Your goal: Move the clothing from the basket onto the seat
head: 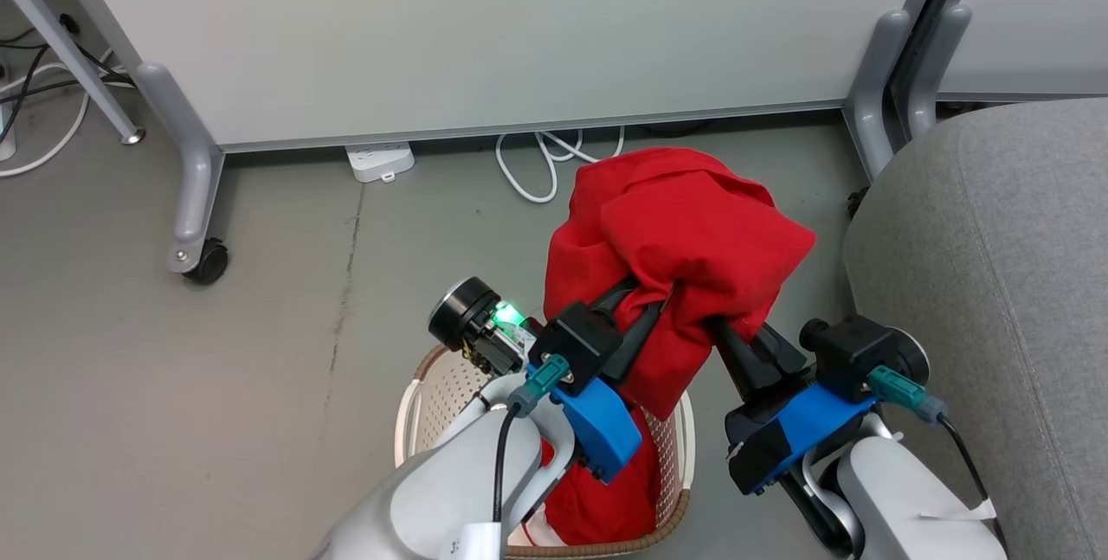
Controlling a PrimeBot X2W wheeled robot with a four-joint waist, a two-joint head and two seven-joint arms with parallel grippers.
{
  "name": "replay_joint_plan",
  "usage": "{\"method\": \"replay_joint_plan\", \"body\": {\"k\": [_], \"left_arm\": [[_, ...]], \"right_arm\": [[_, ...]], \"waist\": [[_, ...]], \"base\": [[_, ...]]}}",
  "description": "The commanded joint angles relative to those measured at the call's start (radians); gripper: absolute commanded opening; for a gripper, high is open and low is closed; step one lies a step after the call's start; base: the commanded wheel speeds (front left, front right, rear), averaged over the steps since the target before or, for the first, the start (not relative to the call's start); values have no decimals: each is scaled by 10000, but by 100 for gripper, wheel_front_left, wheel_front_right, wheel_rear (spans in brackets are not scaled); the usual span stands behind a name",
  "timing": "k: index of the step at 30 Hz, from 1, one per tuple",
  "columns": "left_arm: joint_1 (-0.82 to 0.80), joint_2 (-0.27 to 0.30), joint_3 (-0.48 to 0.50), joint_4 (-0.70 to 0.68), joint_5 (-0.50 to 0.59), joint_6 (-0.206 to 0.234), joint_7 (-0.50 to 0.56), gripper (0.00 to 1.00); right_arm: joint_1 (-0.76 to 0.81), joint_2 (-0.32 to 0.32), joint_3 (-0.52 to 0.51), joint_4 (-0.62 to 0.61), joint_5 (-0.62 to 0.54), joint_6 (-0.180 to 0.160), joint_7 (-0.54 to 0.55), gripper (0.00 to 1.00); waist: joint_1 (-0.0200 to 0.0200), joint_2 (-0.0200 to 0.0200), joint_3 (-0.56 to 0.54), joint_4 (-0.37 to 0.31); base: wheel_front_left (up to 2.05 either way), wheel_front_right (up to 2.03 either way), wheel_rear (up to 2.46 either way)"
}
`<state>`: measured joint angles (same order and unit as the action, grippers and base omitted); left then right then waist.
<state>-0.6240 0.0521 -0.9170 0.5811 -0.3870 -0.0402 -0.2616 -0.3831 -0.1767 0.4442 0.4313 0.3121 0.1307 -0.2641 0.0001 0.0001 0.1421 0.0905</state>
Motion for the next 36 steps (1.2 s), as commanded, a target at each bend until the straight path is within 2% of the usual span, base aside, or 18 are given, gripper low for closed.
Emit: {"method": "replay_joint_plan", "body": {"k": [1, 18, 19, 20, 21, 36], "left_arm": [[-199, -26, -35, -41, -40, 39, -51, 0], [-308, -28, -220, 38, -252, 147, -51, 0], [-308, -28, -223, 50, -258, 170, -51, 6], [-291, -27, -219, 90, -305, 191, -51, 49], [-281, -25, -212, 95, -353, 192, -51, 100], [-249, -19, -136, 189, -223, 297, -50, 100]], "right_arm": [[-179, -32, 27, -11, 104, 1, -6, 0], [-181, -107, 96, -85, 202, 1, -6, 0], [-175, -120, 96, -82, 210, 1, -6, 0], [-174, -128, 93, -85, 220, 1, -6, 0], [-178, -134, 86, -90, 231, 1, -6, 0], [-15, -227, -99, -186, 233, 1, -8, 0]], "waist": [[-1, -1, 5, -11], [-1, -1, -40, -45], [-1, -1, -46, -42], [-1, -1, -50, -39], [-1, -1, -51, -40], [-1, -1, -13, -218]], "base": [[0, 0, 0], [0, 0, 0], [0, 0, 0], [0, 0, 0], [0, 0, 0], [0, 0, 0]]}}
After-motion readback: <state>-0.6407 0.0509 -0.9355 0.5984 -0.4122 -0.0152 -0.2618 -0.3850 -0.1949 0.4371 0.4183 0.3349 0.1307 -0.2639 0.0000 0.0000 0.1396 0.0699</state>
